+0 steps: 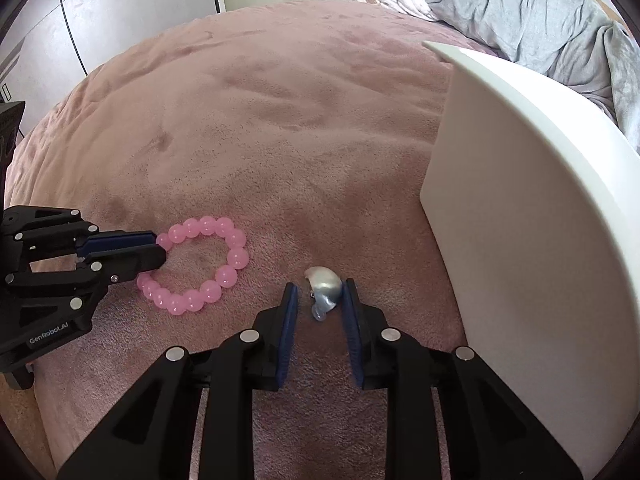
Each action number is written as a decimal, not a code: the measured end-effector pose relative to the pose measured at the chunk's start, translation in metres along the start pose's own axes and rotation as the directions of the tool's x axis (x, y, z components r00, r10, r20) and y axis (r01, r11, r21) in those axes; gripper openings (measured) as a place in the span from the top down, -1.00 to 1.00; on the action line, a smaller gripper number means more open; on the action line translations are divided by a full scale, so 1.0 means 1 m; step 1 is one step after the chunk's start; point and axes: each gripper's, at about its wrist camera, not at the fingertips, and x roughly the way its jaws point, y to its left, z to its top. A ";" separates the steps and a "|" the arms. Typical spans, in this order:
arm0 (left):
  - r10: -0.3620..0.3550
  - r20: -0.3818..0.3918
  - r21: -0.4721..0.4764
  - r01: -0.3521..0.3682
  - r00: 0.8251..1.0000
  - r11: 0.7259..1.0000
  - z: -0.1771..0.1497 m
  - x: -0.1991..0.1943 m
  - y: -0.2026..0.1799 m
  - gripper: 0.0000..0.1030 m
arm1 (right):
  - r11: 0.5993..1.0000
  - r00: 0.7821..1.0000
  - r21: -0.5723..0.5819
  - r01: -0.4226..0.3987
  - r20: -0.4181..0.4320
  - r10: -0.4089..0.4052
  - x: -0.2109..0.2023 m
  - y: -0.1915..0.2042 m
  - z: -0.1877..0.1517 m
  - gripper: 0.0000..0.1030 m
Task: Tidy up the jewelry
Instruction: 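Grasp the pink bead bracelet with the left tool while the right tool grasps the silver charm, then carry the pink bracelet and silver charm into the white box and open both tools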
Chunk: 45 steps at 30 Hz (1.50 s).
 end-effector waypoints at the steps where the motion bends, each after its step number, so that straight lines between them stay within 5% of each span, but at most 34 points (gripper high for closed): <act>1: 0.000 0.002 -0.007 0.000 1.000 1.000 -0.003 0.000 0.000 0.68 | 1.000 1.000 -0.002 0.003 -0.005 -0.003 0.003 0.001 0.001 0.55; 11: 0.007 0.011 -0.054 -0.006 1.000 0.999 -0.019 -0.010 -0.003 0.68 | 1.000 1.000 -0.026 -0.005 -0.017 0.005 -0.009 0.016 -0.011 0.68; 23: 0.009 0.050 -0.171 0.000 0.999 0.985 -0.055 -0.062 -0.006 0.68 | 0.999 0.999 -0.022 -0.026 0.045 0.027 -0.073 0.039 -0.048 0.68; 34: 0.026 0.162 -0.037 -0.020 0.986 0.999 -0.038 -0.131 -0.054 0.68 | 1.000 0.983 -0.021 0.007 0.186 -0.003 -0.156 0.042 -0.074 0.68; 45: -0.023 0.268 0.040 0.013 0.963 0.999 -0.007 -0.192 -0.117 0.68 | 0.999 0.937 -0.005 0.050 0.347 -0.045 -0.250 0.023 -0.094 0.68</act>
